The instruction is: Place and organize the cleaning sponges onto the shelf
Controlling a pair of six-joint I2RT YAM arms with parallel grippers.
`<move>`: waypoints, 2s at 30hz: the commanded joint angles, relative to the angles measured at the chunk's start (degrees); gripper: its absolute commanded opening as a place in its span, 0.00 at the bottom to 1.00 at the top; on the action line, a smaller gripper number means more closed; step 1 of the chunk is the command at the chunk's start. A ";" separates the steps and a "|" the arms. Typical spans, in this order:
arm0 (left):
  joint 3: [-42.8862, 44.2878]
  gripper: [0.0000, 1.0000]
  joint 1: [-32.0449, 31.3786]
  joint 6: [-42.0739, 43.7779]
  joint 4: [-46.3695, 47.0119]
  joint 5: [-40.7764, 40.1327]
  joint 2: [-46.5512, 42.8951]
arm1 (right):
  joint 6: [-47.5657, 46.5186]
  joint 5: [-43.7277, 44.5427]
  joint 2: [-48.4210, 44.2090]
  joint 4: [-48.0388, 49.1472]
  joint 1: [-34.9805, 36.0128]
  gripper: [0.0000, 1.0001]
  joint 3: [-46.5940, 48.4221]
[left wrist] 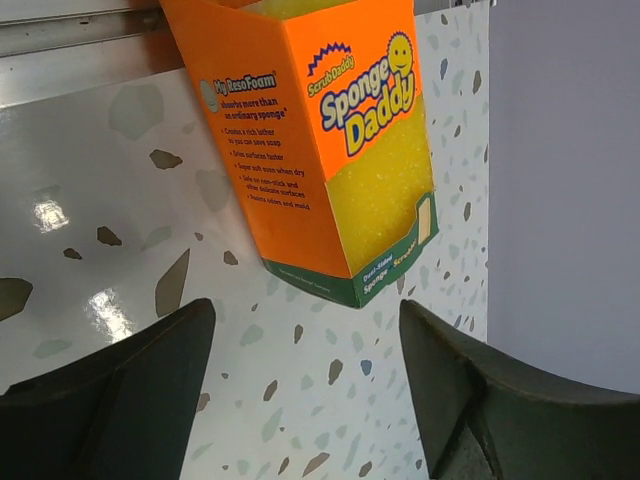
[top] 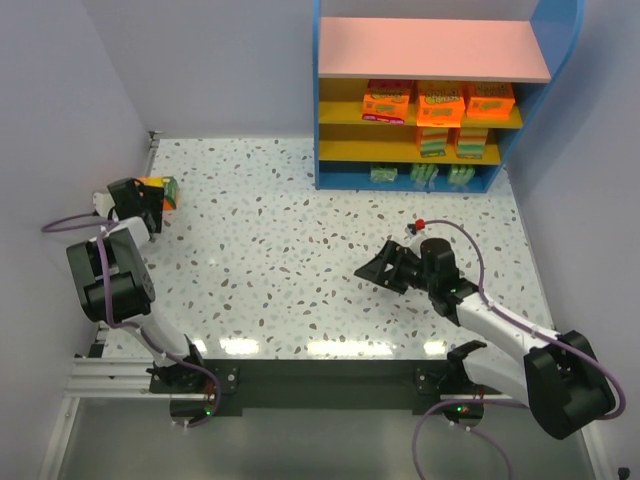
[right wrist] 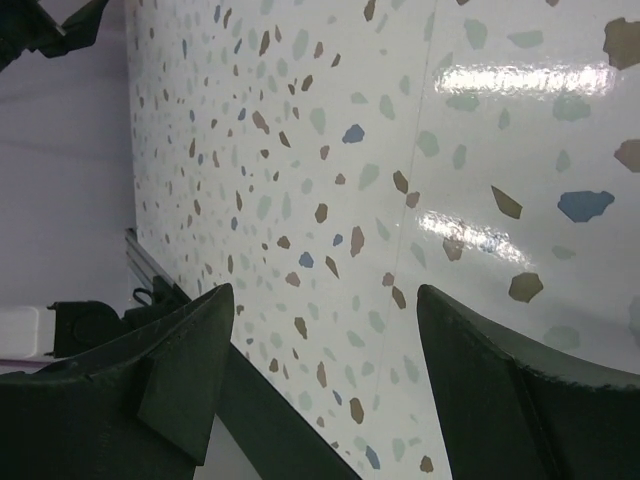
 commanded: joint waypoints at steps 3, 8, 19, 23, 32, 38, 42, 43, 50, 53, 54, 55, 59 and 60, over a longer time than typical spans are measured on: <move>-1.70 0.78 -0.04 -4.74 4.99 -2.11 0.93 | -1.64 -0.47 -1.03 -0.72 -0.15 0.77 -1.06; -2.31 0.71 0.04 -7.11 7.62 -2.02 3.13 | -1.81 -0.73 -0.33 -0.54 -0.15 0.76 -1.15; -6.79 0.63 -0.13 -9.83 18.69 -0.44 1.37 | -2.17 -0.47 -0.50 -0.72 -0.15 0.75 -2.73; -8.37 0.65 -0.04 -10.10 19.85 -0.52 -0.21 | -2.17 -1.08 1.16 0.33 -0.15 0.75 -2.91; -6.18 0.73 -0.04 -10.62 18.35 -2.02 0.13 | -2.61 -2.05 3.37 1.57 -0.15 0.75 -2.73; -2.05 0.73 0.04 -11.15 15.36 -3.86 2.86 | -2.61 -2.31 3.63 1.65 -0.15 0.75 -3.00; 2.68 0.72 -0.04 -11.07 12.83 -3.78 6.19 | -2.43 -2.57 3.63 1.57 -0.15 0.75 -3.17; 3.39 0.71 -0.13 -10.89 11.51 -3.60 6.73 | -2.34 -2.66 3.46 1.39 -0.06 0.75 -3.17; 6.21 0.67 -1.71 -9.04 6.58 -2.64 8.66 | -1.82 -2.05 2.75 0.77 -0.15 0.75 -3.35; 5.95 0.66 -1.89 -9.04 6.05 -2.29 9.28 | -1.73 -2.22 2.67 0.60 -0.15 0.75 -3.61; 6.12 0.65 -1.80 -8.61 5.61 -2.20 9.46 | -1.64 -2.31 2.58 0.60 -0.15 0.75 -3.79; 6.30 0.63 -1.80 -8.34 5.00 -2.11 9.63 | -1.55 -2.31 2.40 0.51 -0.15 0.75 -3.96; 6.83 0.47 -1.98 -7.73 3.76 -0.53 10.77 | -1.29 -1.87 1.70 0.42 -0.15 0.74 -4.67; 6.92 0.44 -2.06 -7.46 3.76 -0.18 10.86 | -1.20 -1.87 1.61 0.42 -0.15 0.74 -4.67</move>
